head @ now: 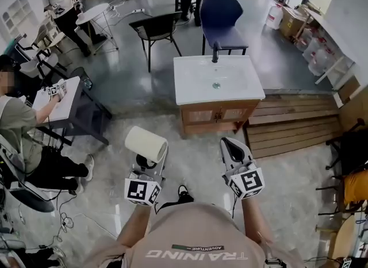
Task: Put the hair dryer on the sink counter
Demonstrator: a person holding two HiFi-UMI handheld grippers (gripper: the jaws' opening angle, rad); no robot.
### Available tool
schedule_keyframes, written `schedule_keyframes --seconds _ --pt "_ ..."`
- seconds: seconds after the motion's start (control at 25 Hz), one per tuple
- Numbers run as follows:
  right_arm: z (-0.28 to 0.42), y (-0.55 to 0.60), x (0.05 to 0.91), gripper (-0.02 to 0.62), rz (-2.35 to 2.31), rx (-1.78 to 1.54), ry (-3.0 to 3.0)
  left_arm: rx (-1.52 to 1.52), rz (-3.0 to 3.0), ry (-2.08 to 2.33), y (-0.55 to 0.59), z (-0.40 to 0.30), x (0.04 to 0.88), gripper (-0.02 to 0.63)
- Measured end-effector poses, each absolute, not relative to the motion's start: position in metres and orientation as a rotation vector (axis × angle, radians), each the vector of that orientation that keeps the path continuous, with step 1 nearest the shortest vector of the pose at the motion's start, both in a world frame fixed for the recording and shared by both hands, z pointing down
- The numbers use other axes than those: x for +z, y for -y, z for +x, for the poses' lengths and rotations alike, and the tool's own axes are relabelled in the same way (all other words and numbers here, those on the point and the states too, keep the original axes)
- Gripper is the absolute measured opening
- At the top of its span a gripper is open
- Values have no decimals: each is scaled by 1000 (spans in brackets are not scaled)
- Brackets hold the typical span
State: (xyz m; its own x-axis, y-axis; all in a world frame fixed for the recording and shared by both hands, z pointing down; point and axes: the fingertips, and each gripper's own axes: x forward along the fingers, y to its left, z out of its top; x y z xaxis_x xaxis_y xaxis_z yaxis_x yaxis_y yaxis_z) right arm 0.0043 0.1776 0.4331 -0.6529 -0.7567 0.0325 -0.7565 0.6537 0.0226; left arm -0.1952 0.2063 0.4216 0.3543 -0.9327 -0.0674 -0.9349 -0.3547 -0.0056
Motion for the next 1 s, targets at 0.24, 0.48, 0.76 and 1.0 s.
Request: schedule_keyframes --seconds 0.24,0.48,0.76,1.0 --pt "-18 -144 434 6 1359 -28 2779 85 -2608 -1691 -163 -218 427 218" --pt "-23 -121 445 6 1416 8 2732 68 -2675 -1652 -134 -229 444 218" --pt "-22 -92 453 6 1413 13 2711 63 -2695 -1654 -105 -230 455 218" --pt "-13 -55 464 6 1362 45 2729 18 -2701 -1704 -74 -219 464 218"
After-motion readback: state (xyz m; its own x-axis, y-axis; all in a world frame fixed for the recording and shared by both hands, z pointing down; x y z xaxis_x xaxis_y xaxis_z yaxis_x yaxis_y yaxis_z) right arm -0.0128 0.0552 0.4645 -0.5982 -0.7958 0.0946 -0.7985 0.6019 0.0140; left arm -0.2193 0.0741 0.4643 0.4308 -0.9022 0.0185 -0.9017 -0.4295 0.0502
